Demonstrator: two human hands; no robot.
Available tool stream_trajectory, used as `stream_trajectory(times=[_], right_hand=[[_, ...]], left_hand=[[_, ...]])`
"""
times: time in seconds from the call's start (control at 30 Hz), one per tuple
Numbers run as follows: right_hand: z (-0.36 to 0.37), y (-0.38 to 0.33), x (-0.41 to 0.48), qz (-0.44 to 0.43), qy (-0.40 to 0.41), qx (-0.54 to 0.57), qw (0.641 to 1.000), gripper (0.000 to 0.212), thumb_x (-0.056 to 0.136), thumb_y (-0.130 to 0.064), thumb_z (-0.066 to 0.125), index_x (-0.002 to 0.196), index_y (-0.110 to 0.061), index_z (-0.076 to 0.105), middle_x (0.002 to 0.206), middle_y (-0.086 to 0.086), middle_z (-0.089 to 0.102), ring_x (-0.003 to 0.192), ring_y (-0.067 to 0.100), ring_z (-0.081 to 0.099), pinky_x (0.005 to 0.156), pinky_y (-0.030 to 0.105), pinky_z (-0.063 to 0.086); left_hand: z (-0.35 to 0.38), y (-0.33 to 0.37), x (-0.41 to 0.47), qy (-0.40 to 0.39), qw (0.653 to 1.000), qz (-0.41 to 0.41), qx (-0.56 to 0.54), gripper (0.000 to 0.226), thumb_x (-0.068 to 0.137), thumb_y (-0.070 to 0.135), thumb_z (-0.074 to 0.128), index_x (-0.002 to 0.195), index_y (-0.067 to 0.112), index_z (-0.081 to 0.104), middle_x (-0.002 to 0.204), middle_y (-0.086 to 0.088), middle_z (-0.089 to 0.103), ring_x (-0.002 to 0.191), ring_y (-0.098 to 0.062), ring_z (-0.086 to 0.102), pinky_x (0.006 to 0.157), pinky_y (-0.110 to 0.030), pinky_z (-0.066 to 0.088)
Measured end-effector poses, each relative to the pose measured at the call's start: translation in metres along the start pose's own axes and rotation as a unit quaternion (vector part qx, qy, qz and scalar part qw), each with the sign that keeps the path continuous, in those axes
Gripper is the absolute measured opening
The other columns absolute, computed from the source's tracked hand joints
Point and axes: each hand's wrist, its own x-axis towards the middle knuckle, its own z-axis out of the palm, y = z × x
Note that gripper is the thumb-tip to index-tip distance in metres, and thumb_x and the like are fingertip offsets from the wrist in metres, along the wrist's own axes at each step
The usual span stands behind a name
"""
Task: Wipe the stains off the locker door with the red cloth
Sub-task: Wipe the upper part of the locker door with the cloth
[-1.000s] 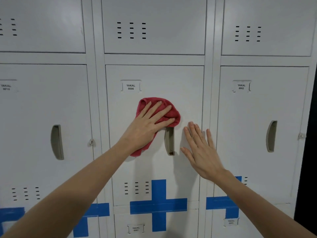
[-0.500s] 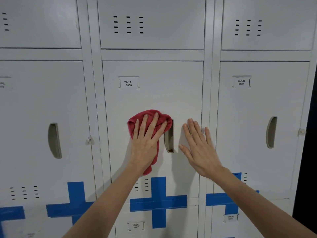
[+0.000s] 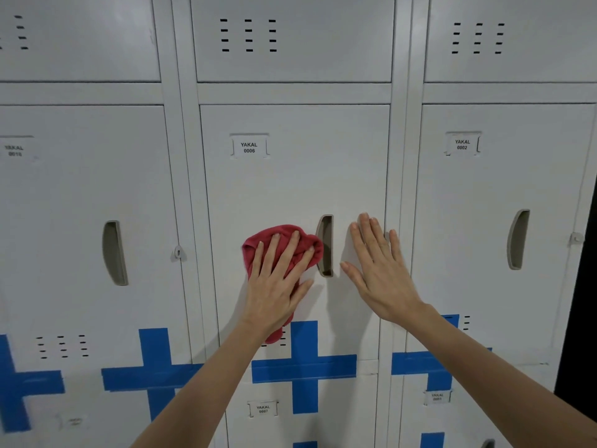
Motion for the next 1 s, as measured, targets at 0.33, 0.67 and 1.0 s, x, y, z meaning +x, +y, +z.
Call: stream_trajectory(times=[0.33, 0.67, 1.0], right_hand=[[0.001, 0.0, 0.001, 0.004, -0.005, 0.011, 1.0, 0.067, 0.096, -0.051, 0.009, 0.149, -0.015, -0.012, 0.157, 0.005, -0.02, 0.144, 0.017, -0.02, 0.117, 0.044, -0.006], [-0.001, 0.003, 0.001, -0.003, -0.013, 0.027, 1.0, 0.065, 0.096, -0.049, 0.003, 0.149, -0.016, -0.011, 0.157, 0.001, -0.021, 0.143, 0.014, -0.021, 0.117, 0.043, -0.008], [-0.001, 0.012, 0.0, -0.019, -0.009, 0.028, 0.999, 0.063, 0.097, -0.05, 0.004, 0.15, -0.018, -0.01, 0.157, -0.002, -0.021, 0.143, 0.011, -0.02, 0.117, 0.042, -0.009]], left_hand=[[0.014, 0.008, -0.028, -0.006, 0.999, 0.028, 0.017, 0.052, 0.098, 0.043, 0.03, 0.147, 0.025, 0.034, 0.155, -0.01, 0.027, 0.141, -0.036, 0.021, 0.114, -0.055, 0.014], [0.024, 0.037, -0.038, -0.039, 0.998, 0.055, 0.004, 0.054, 0.097, 0.047, 0.034, 0.147, 0.028, 0.032, 0.156, -0.013, 0.023, 0.141, -0.037, 0.022, 0.112, -0.055, 0.02], [0.019, 0.079, -0.024, -0.062, 0.992, -0.085, -0.066, 0.06, 0.094, 0.044, 0.04, 0.15, 0.032, 0.021, 0.156, -0.018, 0.013, 0.145, -0.036, 0.008, 0.116, -0.052, 0.009]])
